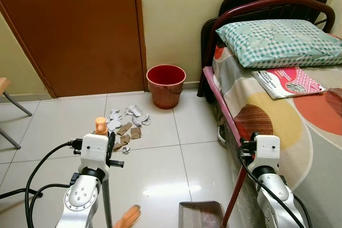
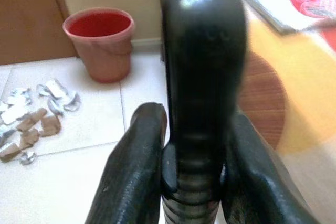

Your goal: Sweep floor

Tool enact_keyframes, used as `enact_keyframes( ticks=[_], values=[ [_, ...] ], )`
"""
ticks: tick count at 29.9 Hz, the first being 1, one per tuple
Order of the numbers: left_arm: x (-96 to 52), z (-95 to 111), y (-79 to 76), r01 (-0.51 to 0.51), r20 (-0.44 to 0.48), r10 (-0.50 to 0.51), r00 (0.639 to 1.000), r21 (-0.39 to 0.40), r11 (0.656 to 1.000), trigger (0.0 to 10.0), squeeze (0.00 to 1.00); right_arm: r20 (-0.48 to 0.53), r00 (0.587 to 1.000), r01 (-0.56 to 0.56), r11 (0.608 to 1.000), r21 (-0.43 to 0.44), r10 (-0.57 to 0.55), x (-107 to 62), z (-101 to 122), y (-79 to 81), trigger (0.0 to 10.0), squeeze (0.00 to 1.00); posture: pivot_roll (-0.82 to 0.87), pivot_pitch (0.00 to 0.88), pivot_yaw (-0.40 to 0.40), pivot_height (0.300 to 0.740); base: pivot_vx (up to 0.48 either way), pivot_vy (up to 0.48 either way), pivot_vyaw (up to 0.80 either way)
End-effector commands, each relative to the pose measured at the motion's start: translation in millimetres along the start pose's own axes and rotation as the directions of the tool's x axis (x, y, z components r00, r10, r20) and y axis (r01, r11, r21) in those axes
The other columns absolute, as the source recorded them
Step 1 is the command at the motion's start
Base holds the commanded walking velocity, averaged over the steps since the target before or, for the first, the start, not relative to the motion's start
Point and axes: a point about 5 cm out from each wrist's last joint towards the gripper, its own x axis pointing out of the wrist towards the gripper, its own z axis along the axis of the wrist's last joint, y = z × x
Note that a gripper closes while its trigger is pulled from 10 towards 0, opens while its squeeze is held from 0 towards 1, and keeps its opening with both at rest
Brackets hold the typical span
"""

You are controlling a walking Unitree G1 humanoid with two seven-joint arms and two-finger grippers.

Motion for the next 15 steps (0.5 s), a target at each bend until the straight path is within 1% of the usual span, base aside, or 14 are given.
enact_keyframes(
  ticks=[1, 2, 3, 4, 7, 9, 12, 15],
  values=[
    [-6.5, 36.2, 16.8, -0.137, 0.198, 0.142, 0.97, -0.037, 0.99, 10.0, 0.0, 0.263, 0.959, -0.106, 0.994, -0.03, 0.11, -7.7, 48.2, 11.0, 10.0, 0.0, 0.01, 0.0, -0.013, 0.74, 0.0, 0.0, 0.0],
    [-6.5, 36.2, 16.8, -0.137, 0.198, 0.142, 0.97, -0.037, 0.99, 10.0, 0.0, 0.263, 0.959, -0.106, 0.994, -0.03, 0.11, -7.7, 48.2, 11.0, 10.0, 0.0, 0.01, 0.0, -0.013, 0.74, 0.0, 0.0, 0.0],
    [-10.3, 29.3, 18.8, -0.167, 0.179, 0.17, 0.969, -0.031, 0.985, 10.0, 0.0, 0.248, 0.961, -0.104, 0.991, -0.078, 0.121, -9.2, 43.7, 10.2, 10.0, 0.0, 0.01, 0.0, -0.006, 0.74, 0.0, 0.0, 0.0],
    [-10.9, 27.7, 18.5, -0.17, 0.17, 0.174, 0.97, -0.041, 0.985, 10.0, 0.0, 0.244, 0.962, -0.104, 0.991, -0.082, 0.121, -8.7, 43.5, 10.2, 10.0, 0.0, 0.01, 0.0, -0.006, 0.74, 0.0, 0.0, 0.0],
    [-14.0, 26.7, 14.6, -0.153, 0.166, 0.158, 0.973, -0.043, 0.987, 10.0, 0.0, 0.257, 0.959, -0.094, 0.991, -0.099, 0.117, -8.3, 47.8, 7.7, 10.0, 0.0, 0.01, 0.0, 0.003, 0.74, 0.0, 0.0, 0.0],
    [-15.8, 27.3, 8.9, -0.118, 0.163, 0.126, 0.979, -0.052, 0.992, 10.0, 0.0, 0.262, 0.958, -0.09, 0.99, -0.106, 0.115, -9.0, 47.7, 5.9, 10.0, 0.0, 0.01, 0.0, 0.003, 0.74, 0.0, 0.0, 0.0],
    [-13.8, 31.9, 7.3, -0.113, 0.17, 0.119, 0.978, -0.047, 0.992, 10.0, 0.0, 0.261, 0.96, -0.063, 0.988, -0.138, 0.098, -6.2, 50.1, 5.4, 10.0, 0.0, 0.01, 0.0, 0.002, 0.74, 0.0, 0.0, 0.0],
    [-21.8, 28.5, 5.2, -0.095, 0.171, 0.099, 0.98, -0.031, 0.995, 10.0, 0.0, 0.271, 0.96, -0.033, 0.988, -0.15, 0.074, -11.6, 50.4, 4.9, 10.0, 0.0, 0.01, 0.0, -0.001, 0.74, 0.0, 0.0, 0.0]
  ],
)
